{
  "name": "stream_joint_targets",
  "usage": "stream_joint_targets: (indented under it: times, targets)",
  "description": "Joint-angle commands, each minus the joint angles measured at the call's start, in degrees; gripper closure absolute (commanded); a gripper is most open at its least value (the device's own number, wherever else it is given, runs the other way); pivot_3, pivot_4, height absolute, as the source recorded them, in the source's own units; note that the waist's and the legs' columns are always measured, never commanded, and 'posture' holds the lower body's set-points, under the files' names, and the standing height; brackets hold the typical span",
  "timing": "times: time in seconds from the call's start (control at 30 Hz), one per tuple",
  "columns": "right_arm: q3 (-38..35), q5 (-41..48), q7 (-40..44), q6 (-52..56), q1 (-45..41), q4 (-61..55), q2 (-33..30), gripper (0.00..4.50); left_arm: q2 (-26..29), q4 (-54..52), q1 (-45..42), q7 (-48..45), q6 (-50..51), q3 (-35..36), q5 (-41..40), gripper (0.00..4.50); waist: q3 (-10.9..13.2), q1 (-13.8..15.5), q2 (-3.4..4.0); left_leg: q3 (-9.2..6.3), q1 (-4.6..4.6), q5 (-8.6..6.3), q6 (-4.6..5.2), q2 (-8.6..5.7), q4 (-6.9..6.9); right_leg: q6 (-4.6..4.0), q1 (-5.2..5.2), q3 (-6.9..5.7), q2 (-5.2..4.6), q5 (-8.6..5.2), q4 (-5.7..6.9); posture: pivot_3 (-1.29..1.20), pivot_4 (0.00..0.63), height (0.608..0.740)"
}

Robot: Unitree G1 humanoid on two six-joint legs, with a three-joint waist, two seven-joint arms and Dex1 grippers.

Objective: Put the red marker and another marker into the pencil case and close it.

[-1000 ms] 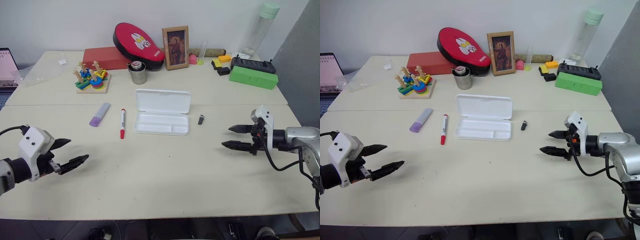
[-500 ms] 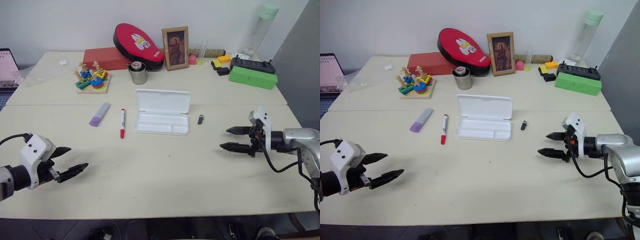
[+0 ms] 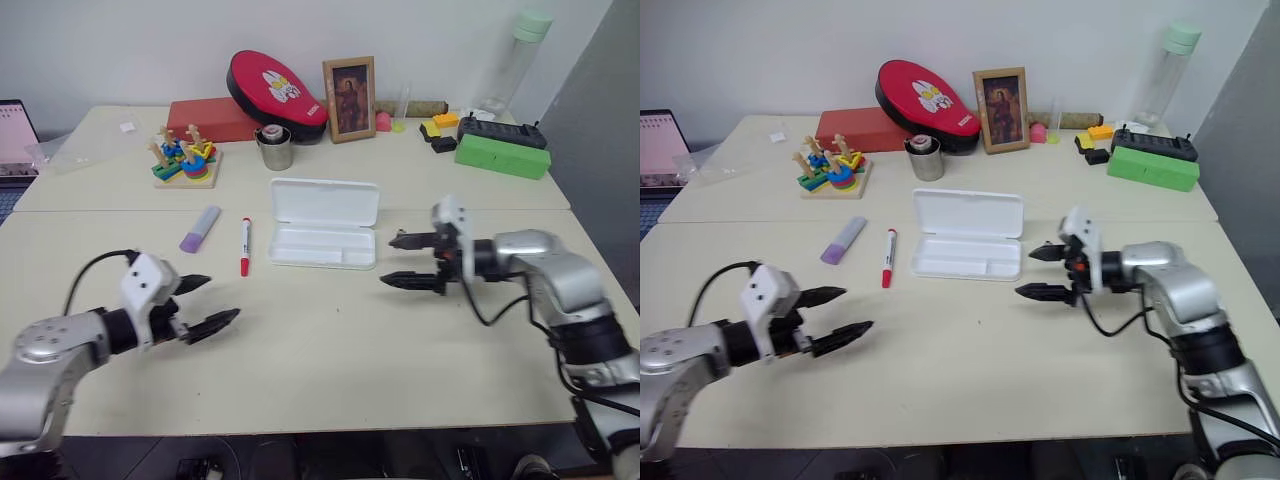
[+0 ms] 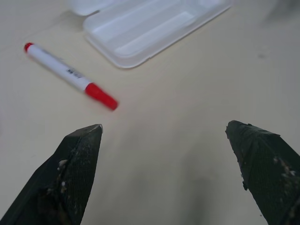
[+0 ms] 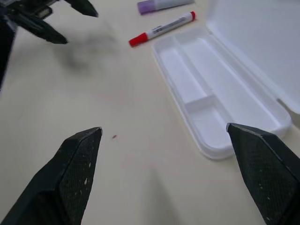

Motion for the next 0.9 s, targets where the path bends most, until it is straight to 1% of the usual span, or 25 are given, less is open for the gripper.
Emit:
stream_joint_targets:
  times: [0.03,0.13,0.3,0.43,0.47,0.5,0.57,0.73,0.83,0.9]
  targets:
    - [3.75,-5.49,-1.38,-5.66,-5.1,6.66,4.39,0.04,-1.52,-3.19,-3.53,1.34,0.08,-3.82,-0.32,0.0,0.0,-0.01,0.0,-0.03,-0.02,0.0,0.0,0.0,0.0,-0.02,-0.01,0.0,0.03,0.02,0.0,0.0,0.15,0.74]
    - [6.27,-8.17,-0.76,-7.61,-8.61,13.37,8.16,0.04,-3.96,-5.18,-6.44,2.71,1.48,-5.39,-2.44,0.0,0.0,0.02,0.01,-0.08,-0.02,0.0,0.0,0.01,0.04,-0.04,0.04,-0.02,0.04,0.03,0.03,0.0,0.15,0.74]
    - [9.73,-13.15,0.59,-9.56,-11.9,21.92,10.87,0.04,-5.79,-6.92,-7.82,4.79,2.69,-6.44,-2.88,0.0,0.0,0.03,0.01,-0.14,-0.03,0.0,0.0,0.01,0.04,-0.03,0.07,-0.08,0.05,0.05,0.04,0.0,0.15,0.74]
    - [11.8,-15.25,3.27,-9.26,-12.08,23.2,11.41,0.82,-7.17,-8.55,-7.56,6.89,3.41,-5.53,-4.07,0.0,0.0,0.02,0.01,-0.17,-0.01,0.0,0.0,0.0,0.05,-0.03,0.09,-0.09,0.06,0.05,0.04,0.0,0.15,0.74]
    - [11.84,-15.84,3.1,-9.11,-12.22,23.71,11.62,1.07,-7.58,-8.88,-7.55,7.38,3.64,-5.25,-4.49,0.0,0.0,0.02,0.01,-0.17,-0.01,0.0,0.0,0.0,0.05,-0.03,0.08,-0.09,0.06,0.05,0.04,0.0,0.15,0.74]
    - [11.8,-16.25,2.98,-9.03,-12.36,24.13,11.79,1.42,-7.82,-9.21,-7.56,7.78,3.91,-5.15,-4.66,0.0,-0.01,0.02,0.0,-0.17,-0.01,0.0,0.0,0.0,0.05,-0.03,0.09,-0.09,0.06,0.05,0.06,0.0,0.15,0.74]
    - [11.85,-17.01,2.7,-9.3,-12.49,24.89,12.1,1.78,-7.98,-9.83,-7.42,8.43,4.15,-5.42,-4.58,0.0,0.0,0.02,0.01,-0.19,-0.01,0.0,0.0,0.01,0.05,-0.03,0.1,-0.1,0.07,0.05,0.06,0.0,0.15,0.74]
    - [11.3,-18.58,1.98,-10.84,-12.33,25.78,13.08,3.04,-8.43,-10.64,-7.04,9.89,4.21,-5.58,-4.95,0.0,-0.01,0.02,0.01,-0.19,0.03,0.0,0.0,0.0,0.05,-0.03,0.13,-0.1,0.07,0.05,0.06,0.0,0.15,0.74]
    - [10.21,-18.2,2.38,-11.27,-11.97,24.33,13.31,3.62,-8.39,-10.71,-7.13,10.25,4.39,-5.58,-5.14,0.0,-0.01,0.0,0.01,-0.19,0.04,0.0,0.0,0.01,0.05,-0.03,0.15,-0.1,0.07,0.05,0.06,0.0,0.15,0.74]
    - [10.19,-18.41,3.1,-11.47,-11.29,22.52,12.85,4.19,-8.11,-10.39,-7.0,10.1,4.41,-5.1,-5.43,0.0,-0.01,0.01,0.01,-0.2,0.04,0.0,0.0,0.0,0.05,-0.03,0.15,-0.1,0.07,0.05,0.06,0.0,0.15,0.74]
